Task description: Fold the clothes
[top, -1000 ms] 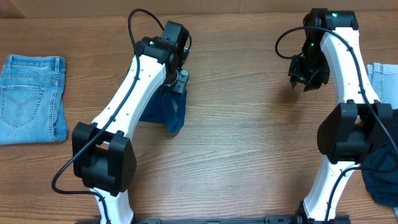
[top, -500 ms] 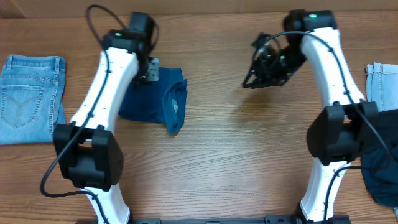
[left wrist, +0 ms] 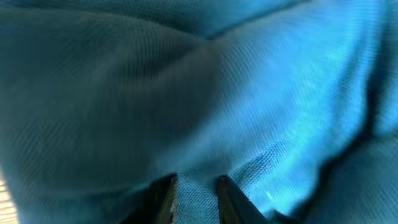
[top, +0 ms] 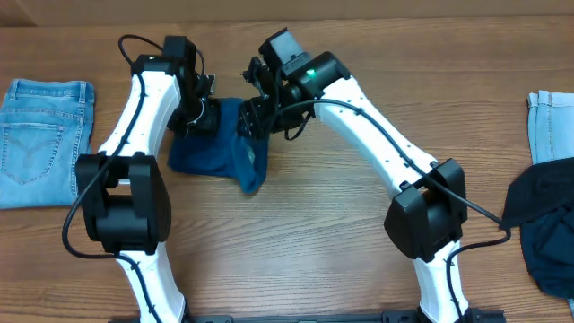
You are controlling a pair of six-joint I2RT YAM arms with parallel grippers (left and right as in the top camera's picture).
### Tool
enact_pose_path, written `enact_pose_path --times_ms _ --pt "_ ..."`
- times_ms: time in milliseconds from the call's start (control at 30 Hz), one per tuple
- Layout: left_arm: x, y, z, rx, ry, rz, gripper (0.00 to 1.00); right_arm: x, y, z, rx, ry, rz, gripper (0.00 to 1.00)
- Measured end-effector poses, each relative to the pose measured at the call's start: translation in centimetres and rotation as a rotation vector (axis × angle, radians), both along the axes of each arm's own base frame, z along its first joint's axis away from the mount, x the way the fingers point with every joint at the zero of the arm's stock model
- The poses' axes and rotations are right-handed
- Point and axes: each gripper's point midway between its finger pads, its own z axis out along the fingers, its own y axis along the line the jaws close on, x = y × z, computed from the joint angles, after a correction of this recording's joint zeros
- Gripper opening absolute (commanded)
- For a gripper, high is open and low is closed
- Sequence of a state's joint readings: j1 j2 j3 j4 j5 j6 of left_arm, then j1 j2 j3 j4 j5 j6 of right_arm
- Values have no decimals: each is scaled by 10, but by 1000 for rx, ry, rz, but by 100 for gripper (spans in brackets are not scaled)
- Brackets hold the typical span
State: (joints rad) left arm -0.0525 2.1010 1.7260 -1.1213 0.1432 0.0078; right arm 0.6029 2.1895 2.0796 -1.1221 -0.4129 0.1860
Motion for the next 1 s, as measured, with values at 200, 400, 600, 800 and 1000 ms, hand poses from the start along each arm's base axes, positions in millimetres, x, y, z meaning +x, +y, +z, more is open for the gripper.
enact_pose_path --times_ms 200,400,600,800,1000 --pt "-3 10 -13 -13 34 15 26 26 3 -51 -43 37 -113 67" --pt "-2 9 -13 -16 31 10 26 40 13 -53 1 16 -151 52" --pt "-2 9 -13 -16 31 9 26 54 10 -52 -13 -25 -223 34" --pt "-2 9 -13 -16 31 9 27 61 7 -75 -53 -18 -262 4" --pt "-2 9 -13 -18 31 9 27 74 0 -94 -91 -43 -299 4"
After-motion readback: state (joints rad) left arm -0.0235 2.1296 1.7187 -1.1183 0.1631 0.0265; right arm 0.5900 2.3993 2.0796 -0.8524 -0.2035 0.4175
